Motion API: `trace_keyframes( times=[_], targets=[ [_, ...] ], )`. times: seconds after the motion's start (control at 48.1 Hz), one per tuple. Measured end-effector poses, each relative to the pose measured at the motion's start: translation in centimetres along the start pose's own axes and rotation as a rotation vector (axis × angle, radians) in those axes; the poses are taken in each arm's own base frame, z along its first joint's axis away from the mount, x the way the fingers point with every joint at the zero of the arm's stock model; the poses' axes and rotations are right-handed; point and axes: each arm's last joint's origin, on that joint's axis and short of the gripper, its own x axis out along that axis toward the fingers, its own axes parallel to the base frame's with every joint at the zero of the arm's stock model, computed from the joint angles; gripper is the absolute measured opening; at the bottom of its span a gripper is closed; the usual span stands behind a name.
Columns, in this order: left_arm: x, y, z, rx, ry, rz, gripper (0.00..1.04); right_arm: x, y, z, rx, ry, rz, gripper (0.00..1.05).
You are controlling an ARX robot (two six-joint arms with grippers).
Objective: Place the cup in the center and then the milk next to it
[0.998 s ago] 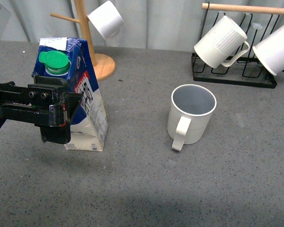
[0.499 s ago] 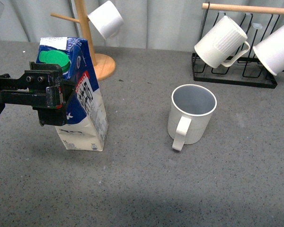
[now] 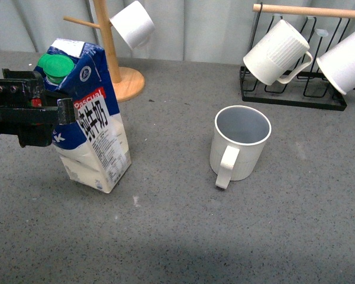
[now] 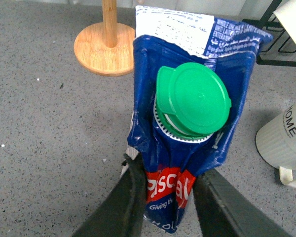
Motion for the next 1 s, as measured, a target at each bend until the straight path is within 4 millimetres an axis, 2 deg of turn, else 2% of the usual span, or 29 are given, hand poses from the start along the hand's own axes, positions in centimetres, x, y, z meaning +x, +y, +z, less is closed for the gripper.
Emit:
trace_keyframes(
  times=[0.104, 0.229, 0.353, 0.499, 0.832, 0.998],
  targets=[
    [-0.1, -0.7, 0.5, -0.005, -0.022, -0.012, 0.15, 0.0, 0.0, 0.0, 0.0, 0.0, 0.0, 0.96],
    [0.2, -2.0, 1.1, 0.0, -0.057, -0.027, 0.04, 0.0, 0.0, 0.0, 0.0, 0.0, 0.0, 0.96],
    [1.5, -3.7, 1.2, 0.02, -0.08, -0.042, 0.04, 0.0, 0.0, 0.0, 0.0, 0.0, 0.0, 0.96],
    [2.5, -4.9, 0.8, 0.045, -0.075, -0.054, 0.04, 0.0, 0.0, 0.0, 0.0, 0.0, 0.0, 0.96],
    [3.0, -7.4, 1.3, 0.066, -0.09, -0.104, 0.04, 0.0, 0.0, 0.0, 0.0, 0.0, 0.0, 0.96],
    [3.3, -8.2, 1.0, 0.073, -0.073, -0.122, 0.04, 0.0, 0.0, 0.0, 0.0, 0.0, 0.0, 0.96]
  ],
)
